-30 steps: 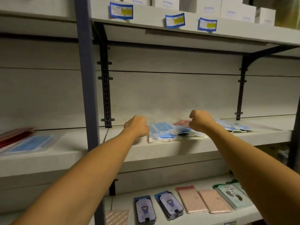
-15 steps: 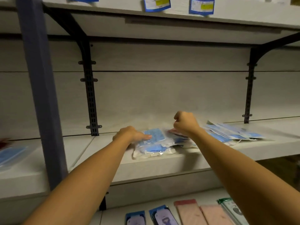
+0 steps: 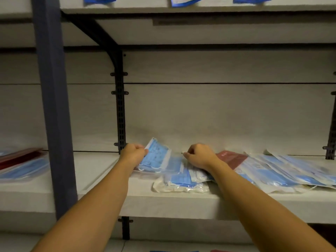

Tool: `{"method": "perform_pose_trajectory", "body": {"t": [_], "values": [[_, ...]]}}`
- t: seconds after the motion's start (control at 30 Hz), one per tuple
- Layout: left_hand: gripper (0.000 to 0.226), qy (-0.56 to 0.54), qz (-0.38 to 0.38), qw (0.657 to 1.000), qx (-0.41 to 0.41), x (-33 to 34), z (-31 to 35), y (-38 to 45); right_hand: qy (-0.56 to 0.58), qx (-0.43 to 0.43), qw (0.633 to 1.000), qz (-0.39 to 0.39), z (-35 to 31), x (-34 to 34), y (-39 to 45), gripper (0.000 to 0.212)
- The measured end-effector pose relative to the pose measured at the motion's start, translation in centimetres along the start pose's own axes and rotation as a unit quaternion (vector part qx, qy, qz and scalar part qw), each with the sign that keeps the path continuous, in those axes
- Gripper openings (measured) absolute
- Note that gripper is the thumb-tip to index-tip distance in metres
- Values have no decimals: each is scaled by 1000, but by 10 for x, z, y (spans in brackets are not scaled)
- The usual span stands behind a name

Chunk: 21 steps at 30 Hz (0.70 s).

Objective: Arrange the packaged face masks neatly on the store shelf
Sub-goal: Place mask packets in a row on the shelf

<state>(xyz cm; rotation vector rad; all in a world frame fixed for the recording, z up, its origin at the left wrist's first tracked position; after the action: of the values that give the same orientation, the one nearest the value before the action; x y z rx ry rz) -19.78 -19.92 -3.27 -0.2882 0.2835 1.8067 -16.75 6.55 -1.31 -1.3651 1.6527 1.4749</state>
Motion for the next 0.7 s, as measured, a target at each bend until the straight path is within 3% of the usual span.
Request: {"method": "perform_pose_trajectory", "body": {"t": [0.13,0.3,0.47,0.7], "values": [[17,1,-30,999,-16,12,-1,5,8,2,999,-31,8,10,6,61],[8,-56,33,998,8,-8,0,11,-33,-24,997,-58,5,16,7,45],[26,-102,55,992,38,-19,6,5,-3,-43,999,2,-1,2,3,23],[23,-152,57,986,48,-23,6,7,183,8,972,149,12,-26,-8,22]]}}
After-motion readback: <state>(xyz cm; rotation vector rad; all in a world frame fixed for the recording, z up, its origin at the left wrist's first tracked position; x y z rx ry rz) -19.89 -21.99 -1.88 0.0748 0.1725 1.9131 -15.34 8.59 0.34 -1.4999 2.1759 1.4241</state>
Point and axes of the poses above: each hand's wrist, its own y-axis towards the middle knuckle, its own x-axis out of the palm, z = x × y, the point moved 10 cm from there along y, towards the middle knuckle, and after that the axes turned 10 degrees about -x, right-handed, at the moved point
